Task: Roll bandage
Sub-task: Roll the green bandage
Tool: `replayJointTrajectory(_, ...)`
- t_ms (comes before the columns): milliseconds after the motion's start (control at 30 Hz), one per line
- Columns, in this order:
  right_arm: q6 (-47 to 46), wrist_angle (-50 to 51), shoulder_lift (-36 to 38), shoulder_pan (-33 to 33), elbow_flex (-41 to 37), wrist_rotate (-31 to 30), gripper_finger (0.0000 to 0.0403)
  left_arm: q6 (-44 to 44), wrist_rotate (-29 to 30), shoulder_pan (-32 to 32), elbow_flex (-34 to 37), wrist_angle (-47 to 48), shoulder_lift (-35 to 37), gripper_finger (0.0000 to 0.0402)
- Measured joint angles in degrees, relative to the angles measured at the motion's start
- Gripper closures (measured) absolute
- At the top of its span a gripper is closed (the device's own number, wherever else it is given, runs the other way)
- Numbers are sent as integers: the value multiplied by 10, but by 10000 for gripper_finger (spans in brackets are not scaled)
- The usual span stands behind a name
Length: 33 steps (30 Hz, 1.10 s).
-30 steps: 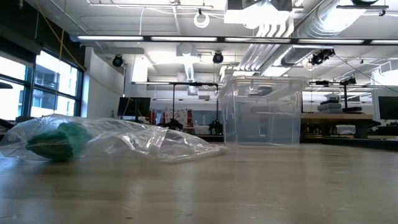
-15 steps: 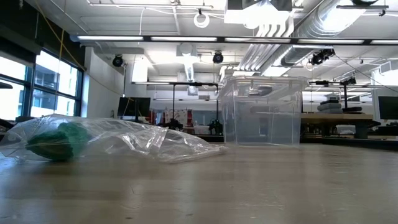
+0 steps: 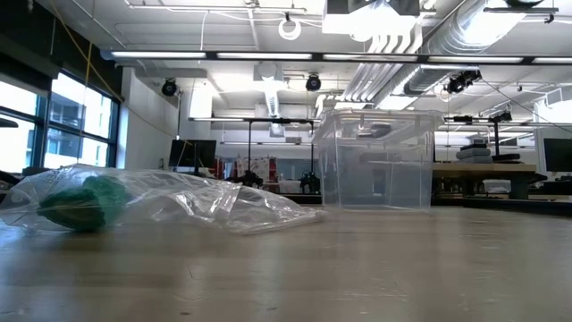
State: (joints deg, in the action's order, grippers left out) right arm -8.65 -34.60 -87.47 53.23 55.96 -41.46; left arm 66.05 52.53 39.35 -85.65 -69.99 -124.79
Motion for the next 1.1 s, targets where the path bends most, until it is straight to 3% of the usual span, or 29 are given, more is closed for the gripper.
replayJointTrajectory(433, -44, 52, -3, 1, 0, 39, 401, 131, 53, 24, -40, -18, 4, 400)
replayJointTrajectory(833, 20, 51, -3, 1, -1, -6, 402, 109, 67, 33, -40, 19, 3, 401)
replayJointTrajectory(1100, -81, 202, -3, -8, -1, -53, 402, -6, 121, 11, -40, 178, 2, 401)
